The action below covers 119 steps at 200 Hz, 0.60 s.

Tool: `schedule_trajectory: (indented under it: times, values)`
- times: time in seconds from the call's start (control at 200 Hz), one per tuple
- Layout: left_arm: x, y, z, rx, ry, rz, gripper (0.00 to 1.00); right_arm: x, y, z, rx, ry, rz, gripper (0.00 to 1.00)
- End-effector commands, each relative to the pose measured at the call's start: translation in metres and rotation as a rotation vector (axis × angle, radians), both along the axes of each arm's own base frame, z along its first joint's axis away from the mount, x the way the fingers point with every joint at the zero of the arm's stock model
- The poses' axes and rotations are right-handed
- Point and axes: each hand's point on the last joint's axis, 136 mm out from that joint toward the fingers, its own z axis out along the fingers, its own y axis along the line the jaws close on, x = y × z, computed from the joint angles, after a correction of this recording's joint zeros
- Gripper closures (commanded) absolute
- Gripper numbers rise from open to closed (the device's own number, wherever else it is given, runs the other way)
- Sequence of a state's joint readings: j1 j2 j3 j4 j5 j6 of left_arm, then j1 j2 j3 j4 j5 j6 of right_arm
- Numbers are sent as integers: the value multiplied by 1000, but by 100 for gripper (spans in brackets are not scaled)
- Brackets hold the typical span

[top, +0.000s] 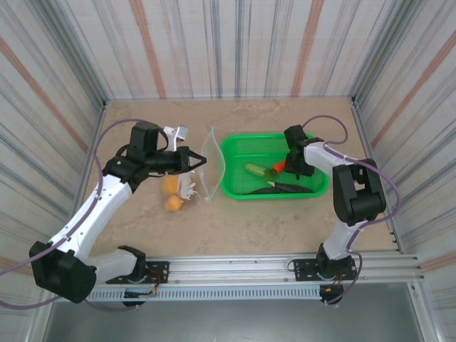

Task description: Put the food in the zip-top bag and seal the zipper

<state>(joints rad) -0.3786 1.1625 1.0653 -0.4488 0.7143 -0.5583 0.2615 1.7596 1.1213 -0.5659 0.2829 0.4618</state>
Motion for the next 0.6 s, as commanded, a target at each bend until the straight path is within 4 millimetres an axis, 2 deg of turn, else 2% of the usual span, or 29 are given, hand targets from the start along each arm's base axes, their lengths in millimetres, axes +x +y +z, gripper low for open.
schedule_trajectory:
  times: [0.0,0.135,0.296,0.366,0.446,0.591]
  values:
    - [-4,3,11,-15,-17,-1,100,-3,-2,26,-55,-47,24,50]
    - [-5,4,16,-12,-27,0,100,-4,13,63,-48,-127,69,49]
    - [-4,5,23,-10,-47,7,100,-9,50,131,46,-276,195,48]
    - [-2,4,21,-8,-44,9,100,-16,78,160,134,-340,288,48]
    - [0,2,19,-18,-33,9,100,-26,112,184,285,-358,385,48]
    - [1,-2,22,-23,-35,-2,100,-53,187,232,522,-382,604,48]
